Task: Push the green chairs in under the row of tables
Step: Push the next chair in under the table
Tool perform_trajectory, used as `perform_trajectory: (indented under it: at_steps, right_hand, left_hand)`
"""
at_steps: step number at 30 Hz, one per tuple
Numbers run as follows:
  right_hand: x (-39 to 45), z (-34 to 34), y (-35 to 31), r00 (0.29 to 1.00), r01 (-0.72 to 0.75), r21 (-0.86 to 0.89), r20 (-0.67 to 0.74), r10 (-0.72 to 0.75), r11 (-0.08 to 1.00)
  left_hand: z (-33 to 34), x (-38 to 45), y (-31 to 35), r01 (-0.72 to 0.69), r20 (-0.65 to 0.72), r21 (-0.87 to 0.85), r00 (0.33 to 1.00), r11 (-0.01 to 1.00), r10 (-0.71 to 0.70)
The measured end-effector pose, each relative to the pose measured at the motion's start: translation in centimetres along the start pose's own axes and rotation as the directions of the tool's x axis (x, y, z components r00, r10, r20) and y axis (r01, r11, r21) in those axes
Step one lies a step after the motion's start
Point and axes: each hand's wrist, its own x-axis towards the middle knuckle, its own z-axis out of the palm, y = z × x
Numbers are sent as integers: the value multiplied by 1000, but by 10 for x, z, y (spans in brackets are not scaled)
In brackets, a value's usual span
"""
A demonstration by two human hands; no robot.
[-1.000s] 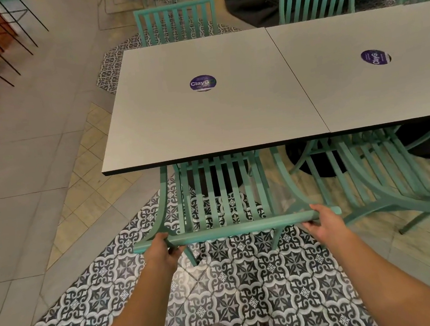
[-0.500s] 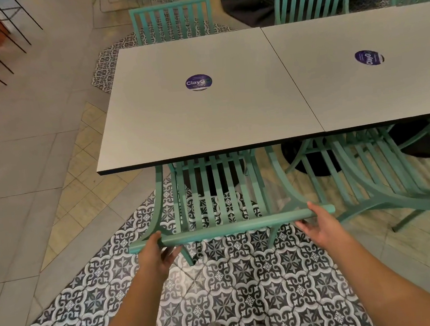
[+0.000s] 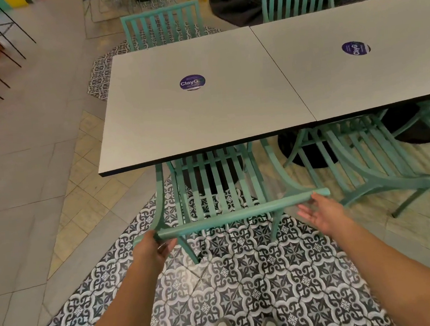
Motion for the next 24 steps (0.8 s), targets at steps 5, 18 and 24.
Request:
perform_trajectory:
  at_steps: [5, 18, 24]
  right_hand:
    - [4, 7, -2, 1000, 1, -60, -24, -2, 998]
    - [6, -3, 4, 999, 3, -92, -38, -6, 996]
    - [-19, -51, 10, 997, 38, -125, -58, -46, 991]
  left_hand:
    - [7, 2, 1, 23, -22, 13, 999, 1000, -23]
    - [1, -4, -16, -24, 57, 107, 998, 994, 18]
    - [36, -33, -57, -40, 301, 252, 953, 967, -39]
